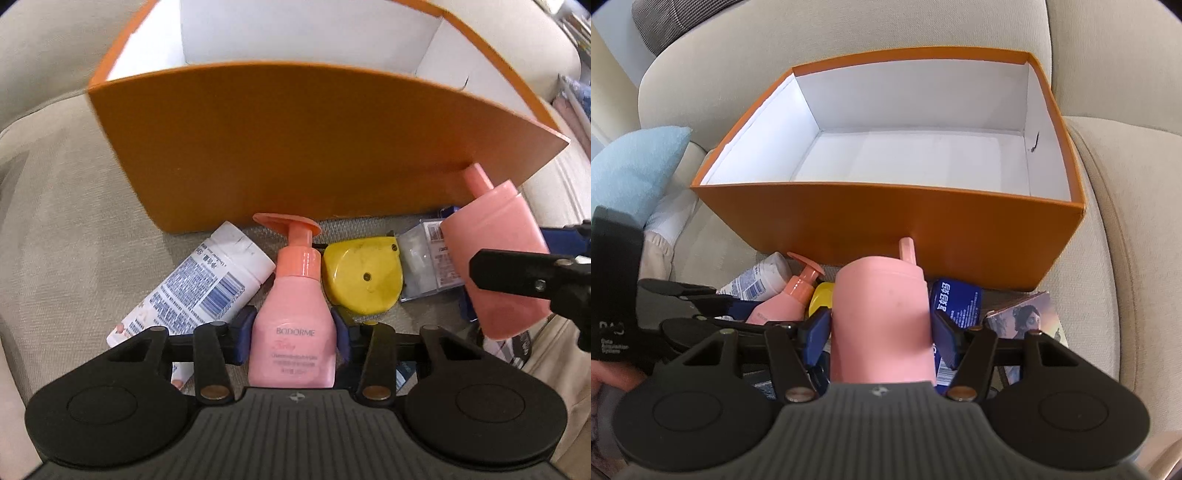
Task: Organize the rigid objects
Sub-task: 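Lift both pink items and carry them over the orange box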
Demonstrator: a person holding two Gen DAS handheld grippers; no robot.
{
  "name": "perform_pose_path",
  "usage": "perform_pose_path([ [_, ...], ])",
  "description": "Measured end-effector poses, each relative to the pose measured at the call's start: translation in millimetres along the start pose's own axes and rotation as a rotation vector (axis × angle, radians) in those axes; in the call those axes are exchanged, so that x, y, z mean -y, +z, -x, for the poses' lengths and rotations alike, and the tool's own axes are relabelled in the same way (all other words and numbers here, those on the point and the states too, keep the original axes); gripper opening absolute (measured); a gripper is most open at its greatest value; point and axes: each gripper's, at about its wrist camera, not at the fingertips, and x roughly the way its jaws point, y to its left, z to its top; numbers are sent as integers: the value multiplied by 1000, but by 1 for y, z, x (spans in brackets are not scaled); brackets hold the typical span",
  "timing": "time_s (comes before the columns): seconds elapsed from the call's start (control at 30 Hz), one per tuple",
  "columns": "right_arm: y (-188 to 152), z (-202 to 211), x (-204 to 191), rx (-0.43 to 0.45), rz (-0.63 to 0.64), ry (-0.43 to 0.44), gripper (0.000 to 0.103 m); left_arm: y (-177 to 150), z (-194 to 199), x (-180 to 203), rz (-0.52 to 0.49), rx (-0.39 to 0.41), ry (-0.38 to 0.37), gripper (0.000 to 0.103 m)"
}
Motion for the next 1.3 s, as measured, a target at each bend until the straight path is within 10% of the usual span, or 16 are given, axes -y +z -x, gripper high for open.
perform_pose_path([
  [0.33, -3, 22, -9, 65, 8, 27, 60, -22, 66, 4, 126, 177, -9, 49],
  [0.7, 49, 71, -28, 276, 58, 75, 60, 59, 162, 5, 88, 445, 15, 49],
  [1.0, 125, 26, 2, 219, -174, 89, 60, 114, 105, -5, 79, 256, -27, 49],
  [1.3, 127, -48, 26, 49, -241, 62, 60, 120, 38, -2, -52, 94, 67, 49],
])
